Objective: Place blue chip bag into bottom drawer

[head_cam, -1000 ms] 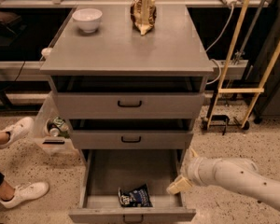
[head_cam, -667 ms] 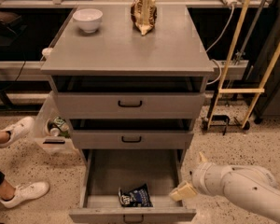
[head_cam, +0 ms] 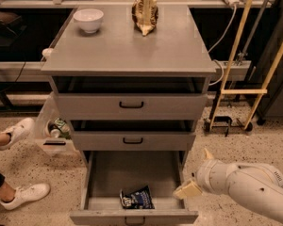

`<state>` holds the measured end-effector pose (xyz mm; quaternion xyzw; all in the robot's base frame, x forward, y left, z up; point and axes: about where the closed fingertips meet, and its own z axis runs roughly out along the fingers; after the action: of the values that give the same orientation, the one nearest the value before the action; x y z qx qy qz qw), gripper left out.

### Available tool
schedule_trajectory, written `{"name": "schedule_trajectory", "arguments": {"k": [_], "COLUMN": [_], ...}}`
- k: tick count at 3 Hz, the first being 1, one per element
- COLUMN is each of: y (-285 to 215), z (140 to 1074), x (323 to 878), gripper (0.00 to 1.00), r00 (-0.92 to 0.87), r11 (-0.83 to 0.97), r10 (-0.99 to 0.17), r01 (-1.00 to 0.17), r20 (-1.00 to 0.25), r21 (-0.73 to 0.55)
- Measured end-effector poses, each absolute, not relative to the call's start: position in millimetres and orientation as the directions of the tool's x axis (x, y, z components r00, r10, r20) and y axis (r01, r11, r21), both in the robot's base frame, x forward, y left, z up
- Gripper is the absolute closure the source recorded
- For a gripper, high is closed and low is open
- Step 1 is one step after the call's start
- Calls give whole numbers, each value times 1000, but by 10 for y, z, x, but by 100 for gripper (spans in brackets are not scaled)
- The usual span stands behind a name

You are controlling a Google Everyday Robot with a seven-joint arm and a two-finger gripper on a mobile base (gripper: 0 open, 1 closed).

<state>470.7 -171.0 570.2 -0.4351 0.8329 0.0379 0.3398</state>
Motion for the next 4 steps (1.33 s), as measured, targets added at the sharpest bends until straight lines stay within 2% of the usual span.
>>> {"name": "schedule_trajectory", "arguments": {"k": [1, 2, 4], "y": [-1687, -1857, -2577], "z": [5756, 6325, 8580], "x": [4783, 4937, 5046], "gripper": [0, 0, 0], "r00": [-380, -356, -336], "r11": [603, 603, 630], "r10": [-699, -686, -734], "r01": [-769, -766, -663], "r20": [-606, -634, -591], "r21": [-213, -222, -404]}}
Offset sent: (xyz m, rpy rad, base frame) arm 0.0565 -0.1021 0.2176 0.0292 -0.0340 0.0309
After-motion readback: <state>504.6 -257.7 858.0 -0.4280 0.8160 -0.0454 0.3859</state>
